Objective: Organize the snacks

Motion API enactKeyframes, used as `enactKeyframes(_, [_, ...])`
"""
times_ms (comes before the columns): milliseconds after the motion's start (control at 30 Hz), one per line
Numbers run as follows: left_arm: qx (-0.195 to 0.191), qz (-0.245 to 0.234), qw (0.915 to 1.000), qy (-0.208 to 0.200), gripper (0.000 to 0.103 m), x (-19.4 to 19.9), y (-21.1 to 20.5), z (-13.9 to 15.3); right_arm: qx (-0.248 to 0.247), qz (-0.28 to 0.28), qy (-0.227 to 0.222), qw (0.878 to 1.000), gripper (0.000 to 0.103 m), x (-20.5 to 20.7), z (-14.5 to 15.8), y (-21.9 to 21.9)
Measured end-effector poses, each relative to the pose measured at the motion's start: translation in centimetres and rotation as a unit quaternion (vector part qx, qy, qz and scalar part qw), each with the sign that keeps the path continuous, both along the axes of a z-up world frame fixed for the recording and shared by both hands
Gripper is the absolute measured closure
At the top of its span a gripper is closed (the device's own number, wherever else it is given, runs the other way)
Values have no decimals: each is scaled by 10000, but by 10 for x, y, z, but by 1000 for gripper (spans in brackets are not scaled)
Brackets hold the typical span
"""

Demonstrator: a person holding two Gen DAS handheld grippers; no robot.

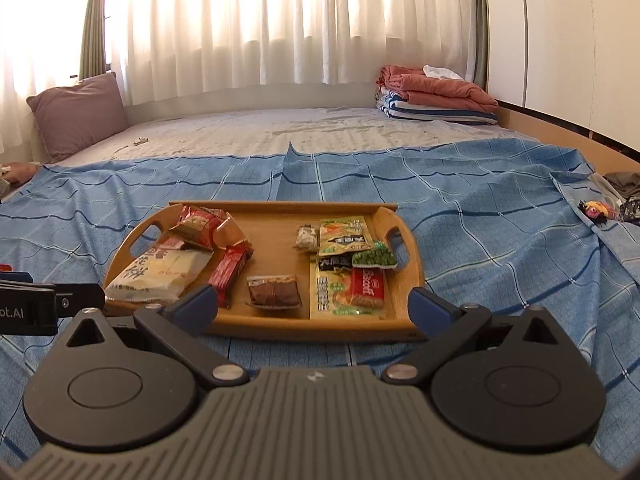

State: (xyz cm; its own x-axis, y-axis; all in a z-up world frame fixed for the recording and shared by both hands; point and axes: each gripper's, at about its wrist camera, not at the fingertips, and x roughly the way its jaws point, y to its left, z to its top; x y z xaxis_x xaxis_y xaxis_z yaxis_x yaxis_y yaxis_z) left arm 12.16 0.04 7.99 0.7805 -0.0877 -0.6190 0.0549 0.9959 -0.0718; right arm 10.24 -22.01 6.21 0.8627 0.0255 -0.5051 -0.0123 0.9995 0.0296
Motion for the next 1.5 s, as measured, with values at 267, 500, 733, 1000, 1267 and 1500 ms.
enactKeyframes(267, [147, 180, 9993, 299, 1, -24, 7, -39, -290, -31, 190, 9994, 0, -24, -33, 5])
enactKeyframes(500, [327, 277, 9980, 472, 1, -24, 6, -68, -438, -91, 474, 9979, 0, -24, -62, 8])
enactKeyframes(733, [398, 284, 9971, 589, 0, -19, 5, -85, -431, -145, 659, 9968, 0, -20, -83, 6])
enactKeyframes(1000, [417, 289, 9972, 548, 0, -19, 3, -88, -472, -126, 580, 9971, 0, -20, -88, 8])
enactKeyframes(1267, [352, 270, 9971, 622, 0, -17, 6, -87, -452, -106, 580, 9972, 0, -19, -89, 7])
enactKeyframes(1500, [352, 280, 9965, 703, 0, -15, 5, -87, -460, -107, 573, 9972, 0, -19, -89, 8])
